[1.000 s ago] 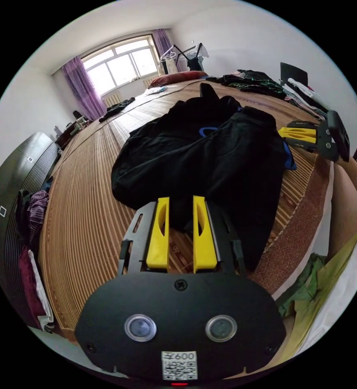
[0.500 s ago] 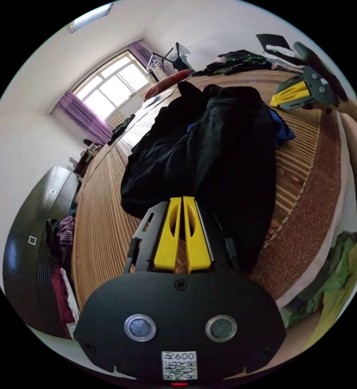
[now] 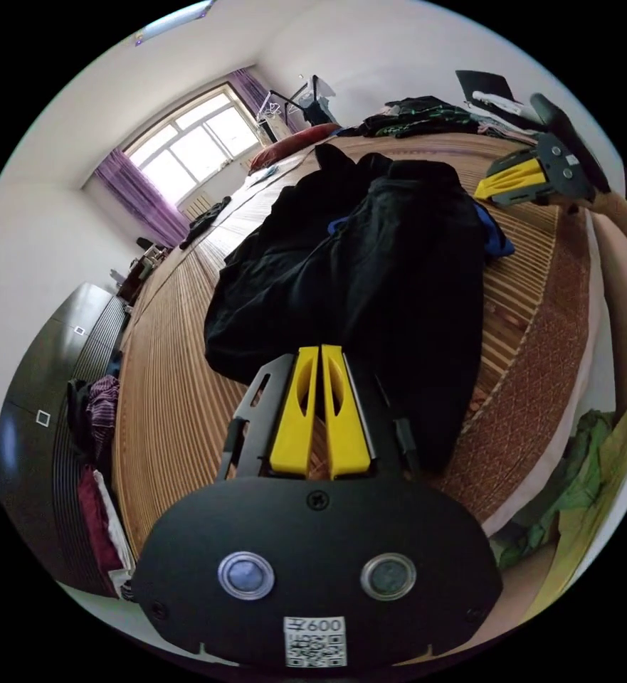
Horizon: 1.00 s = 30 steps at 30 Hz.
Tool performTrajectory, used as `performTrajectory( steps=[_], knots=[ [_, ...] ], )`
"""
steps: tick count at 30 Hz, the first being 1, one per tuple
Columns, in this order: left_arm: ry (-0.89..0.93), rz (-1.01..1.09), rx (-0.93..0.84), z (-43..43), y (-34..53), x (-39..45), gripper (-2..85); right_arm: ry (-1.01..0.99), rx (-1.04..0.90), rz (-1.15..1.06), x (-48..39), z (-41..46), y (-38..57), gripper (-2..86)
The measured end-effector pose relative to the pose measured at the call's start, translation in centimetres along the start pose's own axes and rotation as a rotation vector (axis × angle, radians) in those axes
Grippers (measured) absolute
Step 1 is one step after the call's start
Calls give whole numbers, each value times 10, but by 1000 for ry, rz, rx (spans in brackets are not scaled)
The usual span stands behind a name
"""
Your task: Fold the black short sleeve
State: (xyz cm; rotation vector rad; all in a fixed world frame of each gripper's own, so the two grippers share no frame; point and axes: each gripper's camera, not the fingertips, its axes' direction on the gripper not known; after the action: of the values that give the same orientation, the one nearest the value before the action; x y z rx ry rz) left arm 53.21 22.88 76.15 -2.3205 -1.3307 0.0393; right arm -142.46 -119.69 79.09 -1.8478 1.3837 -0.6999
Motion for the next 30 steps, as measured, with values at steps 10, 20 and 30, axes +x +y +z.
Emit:
performTrajectory(
  steps=[10, 20, 30],
  knots=[
    [-128, 77, 15, 0, -10, 31, 12, -165, 26, 67, 26, 10, -18, -8],
    [45, -6, 16, -7, -16, -4, 15, -167, 32, 81, 16, 24, -54, -8],
    [-30, -274, 126, -51, -7, -61, 48, -99, 38, 36, -10, 29, -99, -9]
  ],
)
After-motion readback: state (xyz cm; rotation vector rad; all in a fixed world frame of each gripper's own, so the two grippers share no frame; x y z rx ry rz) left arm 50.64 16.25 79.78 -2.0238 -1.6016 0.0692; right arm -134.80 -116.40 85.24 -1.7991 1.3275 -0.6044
